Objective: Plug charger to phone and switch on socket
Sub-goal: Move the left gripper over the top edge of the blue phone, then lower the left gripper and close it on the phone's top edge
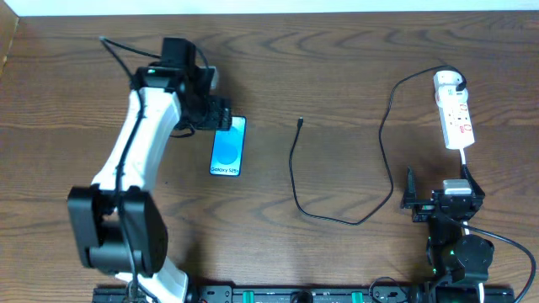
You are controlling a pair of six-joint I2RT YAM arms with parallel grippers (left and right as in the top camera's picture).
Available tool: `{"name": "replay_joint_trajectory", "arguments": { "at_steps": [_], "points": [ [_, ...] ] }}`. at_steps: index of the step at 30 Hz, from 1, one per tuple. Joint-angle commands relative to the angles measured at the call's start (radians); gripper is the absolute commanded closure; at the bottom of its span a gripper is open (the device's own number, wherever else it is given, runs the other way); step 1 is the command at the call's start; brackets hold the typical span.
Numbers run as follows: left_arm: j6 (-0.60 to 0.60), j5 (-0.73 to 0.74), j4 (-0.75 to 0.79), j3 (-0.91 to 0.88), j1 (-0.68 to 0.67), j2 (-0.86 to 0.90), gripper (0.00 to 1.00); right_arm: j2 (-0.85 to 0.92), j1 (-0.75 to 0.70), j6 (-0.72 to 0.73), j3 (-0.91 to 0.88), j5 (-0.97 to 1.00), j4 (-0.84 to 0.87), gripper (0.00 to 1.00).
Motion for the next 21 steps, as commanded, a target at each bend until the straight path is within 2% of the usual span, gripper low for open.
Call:
{"name": "replay_joint_trajectory", "arguments": {
  "at_steps": [1,11,21],
  "points": [
    [-0.06,-0.072,0.01,0.017,-0.032,0.044,0.15,-0.006,0.011,0.015,-0.002,-0.002,-0.004,0.01],
    [-0.126,-0.095,0.021,0.017,-0.051,0.155,0.15,-0.006,0.011,0.015,-0.002,-0.002,-0.004,0.01],
    [-0.126,-0.095,0.057,0.016,-0.093,0.238,0.15,-0.006,0.011,0.015,-0.002,-0.002,-0.004,0.01]
  ]
}}
